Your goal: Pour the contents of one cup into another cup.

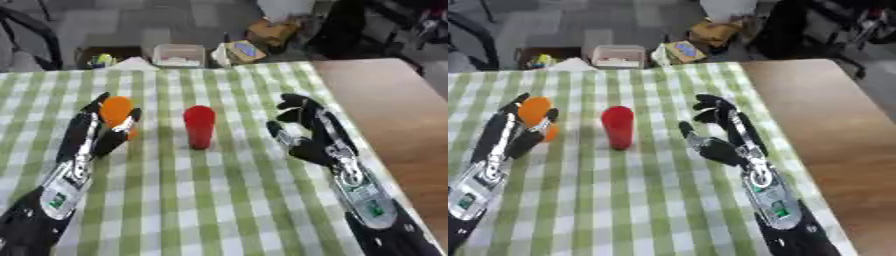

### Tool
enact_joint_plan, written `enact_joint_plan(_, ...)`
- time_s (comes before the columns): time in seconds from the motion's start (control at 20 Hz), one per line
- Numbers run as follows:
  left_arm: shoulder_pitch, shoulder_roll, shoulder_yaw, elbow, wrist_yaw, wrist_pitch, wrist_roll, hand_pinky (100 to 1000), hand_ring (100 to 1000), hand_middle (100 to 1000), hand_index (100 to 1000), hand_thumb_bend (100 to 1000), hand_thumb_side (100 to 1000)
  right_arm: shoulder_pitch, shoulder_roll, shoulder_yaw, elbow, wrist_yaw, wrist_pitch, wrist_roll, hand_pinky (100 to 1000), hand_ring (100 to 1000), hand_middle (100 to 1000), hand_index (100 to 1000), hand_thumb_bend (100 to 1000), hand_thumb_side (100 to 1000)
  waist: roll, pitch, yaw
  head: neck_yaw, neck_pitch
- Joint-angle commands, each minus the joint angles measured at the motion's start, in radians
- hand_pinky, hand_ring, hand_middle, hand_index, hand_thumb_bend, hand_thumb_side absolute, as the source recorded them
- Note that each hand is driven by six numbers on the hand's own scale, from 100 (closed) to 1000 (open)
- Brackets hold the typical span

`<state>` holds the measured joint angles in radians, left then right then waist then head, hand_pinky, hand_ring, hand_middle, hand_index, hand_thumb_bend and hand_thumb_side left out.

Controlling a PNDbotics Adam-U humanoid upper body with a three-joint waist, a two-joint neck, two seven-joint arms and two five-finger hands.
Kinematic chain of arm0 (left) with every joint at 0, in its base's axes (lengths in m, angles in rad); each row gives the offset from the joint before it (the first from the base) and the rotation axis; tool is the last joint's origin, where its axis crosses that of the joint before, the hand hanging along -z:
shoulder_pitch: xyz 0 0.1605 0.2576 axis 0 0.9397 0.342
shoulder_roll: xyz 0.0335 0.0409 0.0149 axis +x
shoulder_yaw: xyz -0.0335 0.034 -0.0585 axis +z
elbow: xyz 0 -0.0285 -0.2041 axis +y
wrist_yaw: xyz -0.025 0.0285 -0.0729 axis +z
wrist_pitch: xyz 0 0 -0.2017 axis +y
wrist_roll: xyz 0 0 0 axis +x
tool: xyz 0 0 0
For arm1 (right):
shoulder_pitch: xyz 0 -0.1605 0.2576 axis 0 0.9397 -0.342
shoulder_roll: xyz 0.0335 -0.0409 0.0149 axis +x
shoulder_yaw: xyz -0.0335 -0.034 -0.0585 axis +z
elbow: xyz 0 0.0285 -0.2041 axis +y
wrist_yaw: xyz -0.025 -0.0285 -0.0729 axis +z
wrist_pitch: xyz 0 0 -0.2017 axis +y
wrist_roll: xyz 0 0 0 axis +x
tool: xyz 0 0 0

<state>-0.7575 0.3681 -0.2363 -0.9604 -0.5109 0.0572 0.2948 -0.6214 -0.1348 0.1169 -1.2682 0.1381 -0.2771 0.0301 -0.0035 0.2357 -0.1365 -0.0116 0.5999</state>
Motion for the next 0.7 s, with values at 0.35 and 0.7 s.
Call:
enact_joint_plan(0.35,-0.008,0.028,0.001,-0.043,-0.027,0.037,-0.027,758,720,800,978,525,942,-0.014,-0.01,-0.004,-0.02,-0.004,-0.003,0.003,738,664,690,839,362,290,-0.002,-0.026,0.015,-0.003,-0.001)
enact_joint_plan(0.7,-0.008,0.027,0.004,-0.045,-0.039,0.044,-0.005,768,732,810,982,513,940,-0.015,-0.01,-0.004,-0.019,-0.002,-0.003,0.004,738,665,690,840,358,287,-0.003,-0.028,0.019,-0.006,-0.004)
